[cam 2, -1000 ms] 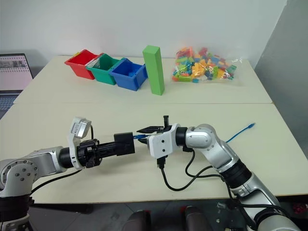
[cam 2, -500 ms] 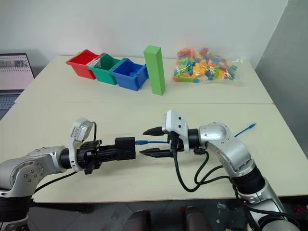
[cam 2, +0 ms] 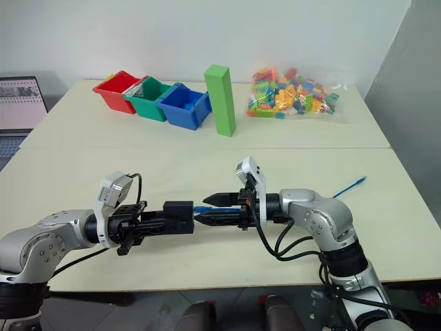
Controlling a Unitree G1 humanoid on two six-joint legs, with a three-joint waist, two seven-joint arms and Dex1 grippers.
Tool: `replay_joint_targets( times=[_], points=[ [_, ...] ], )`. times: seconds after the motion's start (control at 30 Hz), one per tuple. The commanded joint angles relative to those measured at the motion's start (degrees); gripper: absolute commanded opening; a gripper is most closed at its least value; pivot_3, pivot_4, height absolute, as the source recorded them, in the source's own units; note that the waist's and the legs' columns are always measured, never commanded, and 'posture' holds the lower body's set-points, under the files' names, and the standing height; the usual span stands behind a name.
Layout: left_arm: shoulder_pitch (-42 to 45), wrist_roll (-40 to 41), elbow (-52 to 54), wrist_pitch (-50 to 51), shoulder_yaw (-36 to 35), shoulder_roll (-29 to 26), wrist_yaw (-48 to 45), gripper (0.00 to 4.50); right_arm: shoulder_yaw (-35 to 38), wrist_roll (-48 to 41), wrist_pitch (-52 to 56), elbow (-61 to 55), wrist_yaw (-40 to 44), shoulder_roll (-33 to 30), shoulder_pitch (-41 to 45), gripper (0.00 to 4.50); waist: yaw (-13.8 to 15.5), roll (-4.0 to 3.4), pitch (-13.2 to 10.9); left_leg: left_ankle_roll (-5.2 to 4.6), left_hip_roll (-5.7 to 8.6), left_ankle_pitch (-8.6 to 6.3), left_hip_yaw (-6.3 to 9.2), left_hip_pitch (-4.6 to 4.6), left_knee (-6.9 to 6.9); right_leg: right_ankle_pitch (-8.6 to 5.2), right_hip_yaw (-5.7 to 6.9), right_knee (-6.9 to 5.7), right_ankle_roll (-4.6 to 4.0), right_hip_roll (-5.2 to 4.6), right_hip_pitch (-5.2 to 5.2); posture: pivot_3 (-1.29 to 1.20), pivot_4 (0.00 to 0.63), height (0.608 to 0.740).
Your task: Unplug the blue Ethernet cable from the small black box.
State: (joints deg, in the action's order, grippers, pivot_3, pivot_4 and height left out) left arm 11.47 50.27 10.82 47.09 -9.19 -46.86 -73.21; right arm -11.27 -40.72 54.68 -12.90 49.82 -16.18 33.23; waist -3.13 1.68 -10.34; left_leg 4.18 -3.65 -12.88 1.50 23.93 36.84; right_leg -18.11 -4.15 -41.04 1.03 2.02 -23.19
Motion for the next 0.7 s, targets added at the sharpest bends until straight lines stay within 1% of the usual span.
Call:
replay_joint_targets(
  times=[0.03, 0.37, 0.43, 0.47, 0.6, 0.63, 0.7],
  points=[
    [-0.40, -0.25, 0.10, -1.49, -0.79, -0.35, -0.98, 0.79, 1.22, -1.45, -0.07, -0.43, -0.38, 0.59, 1.05, 2.96, -0.02, 0.00, 0.00, 0.00, 0.00, 0.00, 0.00, 0.00, 0.00, 0.00, 0.00, 0.00, 0.00, 0.00, 0.00, 0.00, 0.150, 0.740],
    [-0.62, -0.59, -0.54, -2.46, -0.65, 0.08, -1.07, 0.79, -0.79, -0.28, -0.78, -0.67, -0.22, -0.04, 0.90, 2.96, -0.09, -0.01, 0.00, 0.00, 0.00, 0.00, 0.00, 0.00, -0.01, 0.00, 0.00, 0.02, 0.00, 0.00, 0.00, 0.00, 0.150, 0.740],
    [-0.66, -0.62, -0.60, -2.56, -0.61, 0.26, -1.06, 0.79, -1.30, 0.03, -0.94, -0.85, -0.21, -0.21, 0.86, 2.60, -0.08, -0.01, 0.00, 0.00, 0.00, 0.00, 0.00, 0.00, -0.01, 0.00, 0.00, 0.02, 0.00, 0.00, 0.00, 0.00, 0.150, 0.740],
    [-0.76, -0.71, -0.54, -2.69, -0.53, 0.29, -1.17, 0.79, -1.68, 0.32, -1.20, -0.97, -0.13, -0.36, 0.87, 2.57, -0.09, -0.01, 0.00, 0.00, 0.00, 0.00, -0.01, 0.00, -0.01, 0.00, 0.00, 0.02, 0.00, 0.01, 0.00, 0.00, 0.150, 0.740],
    [-1.19, -1.18, -0.38, -3.14, -0.20, 0.32, -1.57, 0.79, -2.07, 0.39, -1.27, -1.05, -0.22, -0.21, 1.08, 1.52, -0.08, -0.01, 0.00, 0.00, 0.00, 0.00, -0.01, 0.00, -0.02, 0.00, 0.00, 0.02, 0.00, 0.01, -0.01, 0.00, 0.150, 0.740],
    [-1.27, -1.27, -0.36, -3.18, -0.19, 0.30, -1.66, 0.79, -1.96, 0.27, -1.12, -1.04, -0.32, -0.06, 1.14, 1.33, -0.09, -0.01, 0.00, 0.00, 0.00, 0.00, 0.00, 0.00, -0.02, 0.00, 0.00, 0.02, 0.00, 0.01, -0.01, 0.00, 0.150, 0.740],
    [-1.56, -1.57, -0.28, -3.46, -0.14, 0.18, -1.93, 0.79, -1.63, -0.08, -0.76, -1.04, -0.42, 0.18, 1.24, 0.81, -0.08, -0.01, 0.00, 0.00, -0.01, 0.00, 0.00, 0.00, -0.02, 0.00, 0.00, 0.02, 0.00, 0.00, -0.01, 0.00, 0.150, 0.740]
  ],
)
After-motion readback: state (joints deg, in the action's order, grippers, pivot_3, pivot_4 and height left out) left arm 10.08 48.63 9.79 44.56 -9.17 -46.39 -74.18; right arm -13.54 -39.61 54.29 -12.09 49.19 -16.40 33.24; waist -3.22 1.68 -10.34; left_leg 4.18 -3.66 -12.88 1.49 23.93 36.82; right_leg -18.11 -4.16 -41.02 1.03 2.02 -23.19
